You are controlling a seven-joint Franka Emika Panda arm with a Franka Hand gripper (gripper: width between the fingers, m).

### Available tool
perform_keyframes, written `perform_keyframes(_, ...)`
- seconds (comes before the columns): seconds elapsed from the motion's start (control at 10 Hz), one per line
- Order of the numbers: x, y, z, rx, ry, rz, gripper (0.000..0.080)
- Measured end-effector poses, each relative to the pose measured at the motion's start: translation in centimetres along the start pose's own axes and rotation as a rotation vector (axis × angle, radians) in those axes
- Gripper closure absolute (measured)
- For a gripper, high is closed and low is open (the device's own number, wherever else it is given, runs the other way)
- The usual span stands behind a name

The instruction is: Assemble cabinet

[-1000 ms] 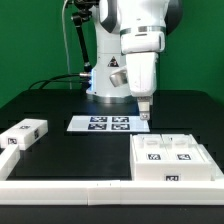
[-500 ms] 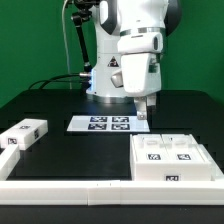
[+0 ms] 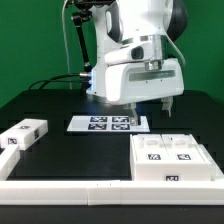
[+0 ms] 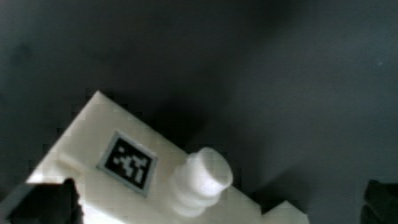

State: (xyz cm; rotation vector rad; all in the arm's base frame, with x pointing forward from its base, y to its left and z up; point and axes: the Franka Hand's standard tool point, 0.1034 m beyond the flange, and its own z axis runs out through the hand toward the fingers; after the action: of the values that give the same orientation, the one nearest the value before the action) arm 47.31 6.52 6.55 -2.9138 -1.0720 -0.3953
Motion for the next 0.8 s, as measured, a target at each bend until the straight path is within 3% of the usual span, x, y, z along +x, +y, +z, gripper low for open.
perform_keyframes(0.3, -0.2, 0.1, 0.2, 0.004, -0.002, 0.244, 0.0002)
perform_keyframes(0.6, -0.6, -0.2, 1.3, 0.018, -0.023, 0.579, 0.0002)
perform_keyframes(0.8, 0.4, -0.7, 2.5, 0.031, -0.026, 0.73, 0.0002)
